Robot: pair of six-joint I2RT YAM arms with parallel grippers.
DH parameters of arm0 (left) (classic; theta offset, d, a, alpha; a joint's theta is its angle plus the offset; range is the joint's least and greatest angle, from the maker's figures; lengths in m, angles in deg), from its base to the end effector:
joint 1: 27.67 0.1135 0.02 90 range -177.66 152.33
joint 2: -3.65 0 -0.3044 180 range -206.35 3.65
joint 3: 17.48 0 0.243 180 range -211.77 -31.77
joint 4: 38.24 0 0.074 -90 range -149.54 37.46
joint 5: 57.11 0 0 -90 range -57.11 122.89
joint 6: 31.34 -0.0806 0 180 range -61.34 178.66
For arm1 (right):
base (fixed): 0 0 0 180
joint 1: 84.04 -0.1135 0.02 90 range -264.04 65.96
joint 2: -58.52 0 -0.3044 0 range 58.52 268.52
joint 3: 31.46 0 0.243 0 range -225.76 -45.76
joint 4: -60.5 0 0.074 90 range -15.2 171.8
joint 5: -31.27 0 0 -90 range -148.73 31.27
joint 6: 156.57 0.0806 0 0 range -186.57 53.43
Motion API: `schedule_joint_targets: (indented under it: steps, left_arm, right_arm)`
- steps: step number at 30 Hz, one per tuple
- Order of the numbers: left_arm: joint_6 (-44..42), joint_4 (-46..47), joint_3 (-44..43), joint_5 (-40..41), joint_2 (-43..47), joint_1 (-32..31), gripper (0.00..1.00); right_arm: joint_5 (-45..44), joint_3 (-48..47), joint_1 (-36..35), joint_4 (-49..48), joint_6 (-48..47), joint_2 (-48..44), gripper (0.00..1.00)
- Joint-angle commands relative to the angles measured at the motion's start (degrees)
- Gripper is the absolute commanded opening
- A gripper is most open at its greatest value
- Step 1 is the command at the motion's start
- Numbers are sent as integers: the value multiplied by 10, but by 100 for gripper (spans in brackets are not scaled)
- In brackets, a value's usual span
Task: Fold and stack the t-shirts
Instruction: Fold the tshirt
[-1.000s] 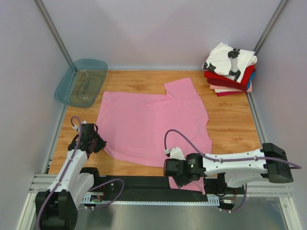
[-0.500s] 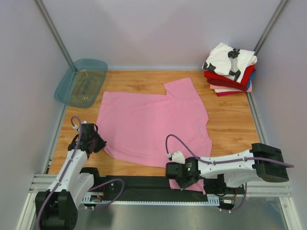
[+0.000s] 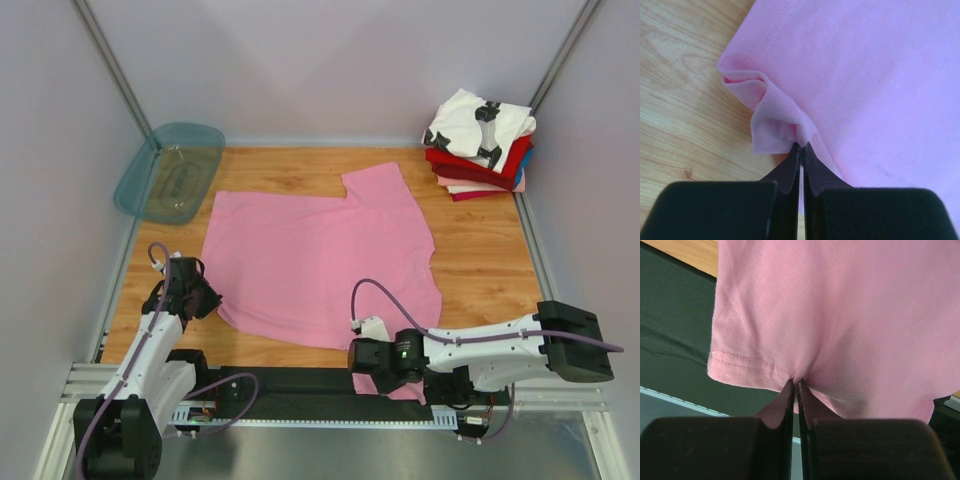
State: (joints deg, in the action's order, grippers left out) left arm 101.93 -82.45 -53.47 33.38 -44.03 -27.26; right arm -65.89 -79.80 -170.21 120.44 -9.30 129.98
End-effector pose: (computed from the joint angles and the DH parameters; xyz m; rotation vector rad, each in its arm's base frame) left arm 0.1397 0.0017 0.1613 -0.9594 2.3849 -0.2778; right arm 0.0211 0.1643 0.1538 -0.7334 2.8915 0.1132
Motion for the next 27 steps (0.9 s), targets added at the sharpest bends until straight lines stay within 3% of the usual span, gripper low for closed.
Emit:
schedule_joint_targets:
  steps: [1,7,9,13,20,27]
  left_arm:
    - [-7,12,-2,-1,2,-1,0]
    - [-3,4,-5,-15,10,-1,0]
    - [-4,-2,-13,-16,12,-16,0]
    - [2,-11,-29,-32,4,-16,0]
    - [-13,-56,-111,-25,-33,-16,0]
    - [-42,-73,-193,-8,-102,-16,0]
  right_arm:
    - [-28,28,-4,-4,21,19,2]
    - [-103,-73,15,118,-5,-11,0]
    - [-112,-91,57,137,-26,-44,0]
    - [-116,-142,158,139,-104,-82,0]
    - [-120,-224,326,128,-240,-57,0]
    - [-91,-255,412,82,-333,-4,0]
